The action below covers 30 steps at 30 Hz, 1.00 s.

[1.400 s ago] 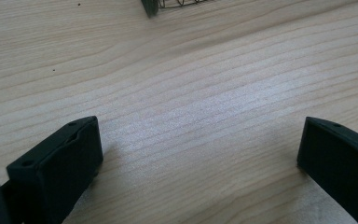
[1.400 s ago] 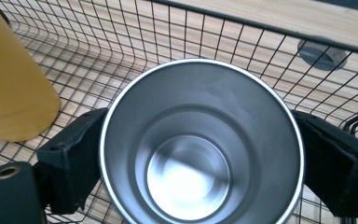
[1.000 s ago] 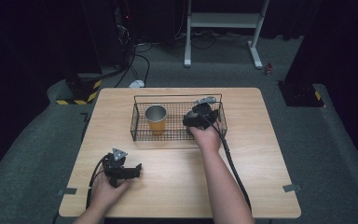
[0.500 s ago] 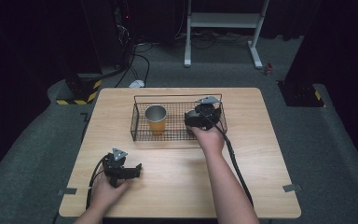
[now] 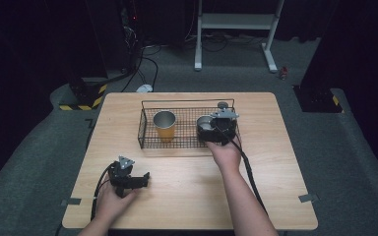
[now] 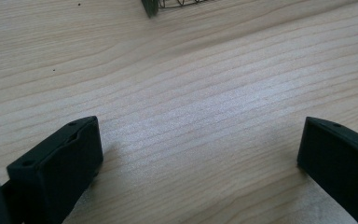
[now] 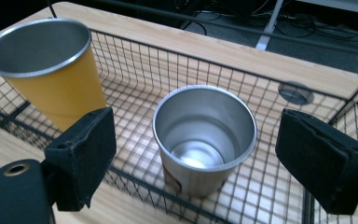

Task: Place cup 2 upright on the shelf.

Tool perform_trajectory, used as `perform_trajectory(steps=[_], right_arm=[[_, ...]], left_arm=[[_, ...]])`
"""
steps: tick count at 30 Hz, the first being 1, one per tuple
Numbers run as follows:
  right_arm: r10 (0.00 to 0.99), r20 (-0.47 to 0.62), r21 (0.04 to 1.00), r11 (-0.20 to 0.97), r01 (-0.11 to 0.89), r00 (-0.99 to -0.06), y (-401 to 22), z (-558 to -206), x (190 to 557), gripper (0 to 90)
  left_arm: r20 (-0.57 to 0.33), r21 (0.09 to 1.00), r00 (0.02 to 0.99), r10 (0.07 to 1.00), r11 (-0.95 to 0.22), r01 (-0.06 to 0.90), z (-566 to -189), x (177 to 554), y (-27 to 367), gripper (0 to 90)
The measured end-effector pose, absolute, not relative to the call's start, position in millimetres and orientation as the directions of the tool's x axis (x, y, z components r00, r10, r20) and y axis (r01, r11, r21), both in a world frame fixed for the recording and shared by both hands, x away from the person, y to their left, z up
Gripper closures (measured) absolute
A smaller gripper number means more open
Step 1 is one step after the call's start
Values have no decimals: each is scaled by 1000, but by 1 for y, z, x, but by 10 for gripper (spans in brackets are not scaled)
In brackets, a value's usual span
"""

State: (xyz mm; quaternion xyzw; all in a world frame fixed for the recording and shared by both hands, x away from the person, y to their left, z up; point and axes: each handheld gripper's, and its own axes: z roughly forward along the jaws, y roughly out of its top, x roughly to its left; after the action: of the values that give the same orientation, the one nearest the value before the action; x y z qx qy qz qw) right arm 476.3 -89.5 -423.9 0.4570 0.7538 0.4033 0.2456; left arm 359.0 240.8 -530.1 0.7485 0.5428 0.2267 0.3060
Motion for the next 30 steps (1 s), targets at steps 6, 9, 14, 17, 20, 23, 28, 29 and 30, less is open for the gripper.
perform_trajectory(steps=[6,9,14,17,20,23,28,29,30], right_arm=[[885,1,838,254,483,-466,-105,-433,462,130],[886,4,841,247,481,-463,-115,-437,454,132],[891,9,843,238,483,-454,-134,-446,440,136],[893,11,843,234,485,-450,-150,-455,428,136],[901,-14,825,256,505,-433,-166,-466,416,135],[908,-9,819,247,518,-418,-184,-475,403,137],[918,0,793,241,559,-397,-212,-492,387,135],[923,2,786,236,571,-385,-216,-496,383,134],[924,-3,779,243,578,-383,-221,-501,381,134]], left_arm=[[7,705,308,952,-223,674,-530,359,241,3],[8,704,308,951,-224,674,-530,359,241,3],[9,704,309,951,-226,673,-530,359,241,3],[13,704,310,951,-229,672,-530,359,241,3],[11,704,310,951,-227,673,-530,359,241,3],[11,704,310,951,-228,673,-530,359,241,3],[12,704,311,950,-228,673,-530,359,241,3],[11,704,311,950,-228,673,-530,359,241,3],[11,704,311,950,-228,673,-530,359,241,3]])
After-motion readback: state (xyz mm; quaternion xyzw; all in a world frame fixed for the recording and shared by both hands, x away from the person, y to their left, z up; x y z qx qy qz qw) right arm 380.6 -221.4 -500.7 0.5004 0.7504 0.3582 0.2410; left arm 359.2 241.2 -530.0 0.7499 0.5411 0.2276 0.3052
